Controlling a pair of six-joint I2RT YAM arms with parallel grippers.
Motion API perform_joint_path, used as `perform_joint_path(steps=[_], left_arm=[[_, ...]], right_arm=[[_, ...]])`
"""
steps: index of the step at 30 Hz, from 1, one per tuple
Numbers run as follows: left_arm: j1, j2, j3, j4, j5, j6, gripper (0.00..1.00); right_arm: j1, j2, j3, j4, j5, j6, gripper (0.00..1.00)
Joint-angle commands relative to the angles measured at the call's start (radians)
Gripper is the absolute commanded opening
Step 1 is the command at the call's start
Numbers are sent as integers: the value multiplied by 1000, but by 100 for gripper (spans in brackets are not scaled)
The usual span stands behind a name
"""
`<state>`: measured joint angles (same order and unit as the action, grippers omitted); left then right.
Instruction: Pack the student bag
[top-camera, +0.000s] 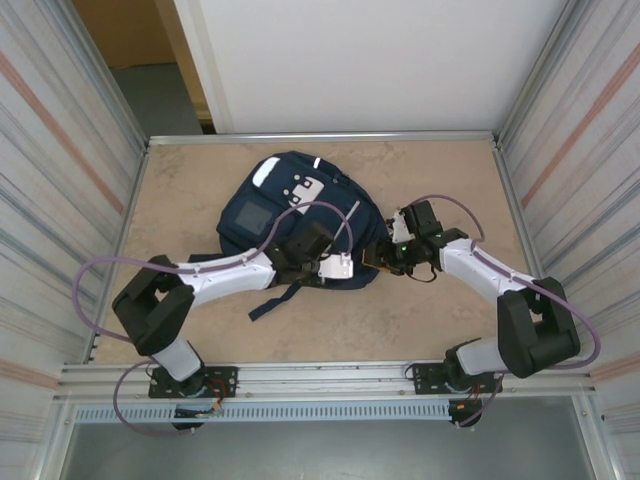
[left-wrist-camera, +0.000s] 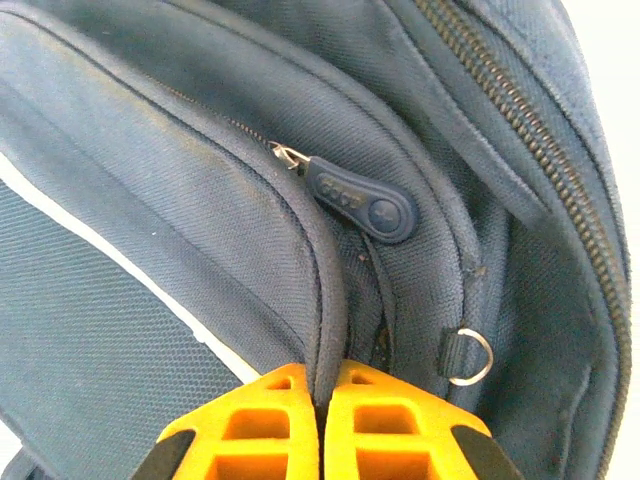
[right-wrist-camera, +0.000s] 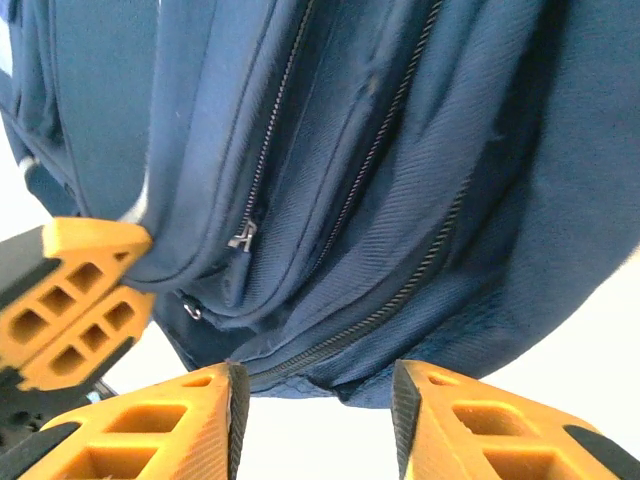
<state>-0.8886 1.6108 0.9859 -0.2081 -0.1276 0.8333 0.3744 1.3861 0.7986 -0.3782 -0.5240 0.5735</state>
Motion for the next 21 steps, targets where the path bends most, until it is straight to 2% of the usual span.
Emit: perform_joint_path(steps=[1, 8, 16, 21], left_arm=[[32, -109, -18, -8, 54, -60, 0], [117, -225, -63, 36, 293, -165, 0], [160, -252, -93, 67, 384, -233, 0], [194, -278, -132, 144, 474, -286, 0]], right_arm=[[39, 2, 70, -26, 3, -80, 44], [121, 8, 127, 4, 19, -114, 45], [187, -19, 139, 51, 4, -49, 47], [228, 7, 145, 63, 102, -8, 47]])
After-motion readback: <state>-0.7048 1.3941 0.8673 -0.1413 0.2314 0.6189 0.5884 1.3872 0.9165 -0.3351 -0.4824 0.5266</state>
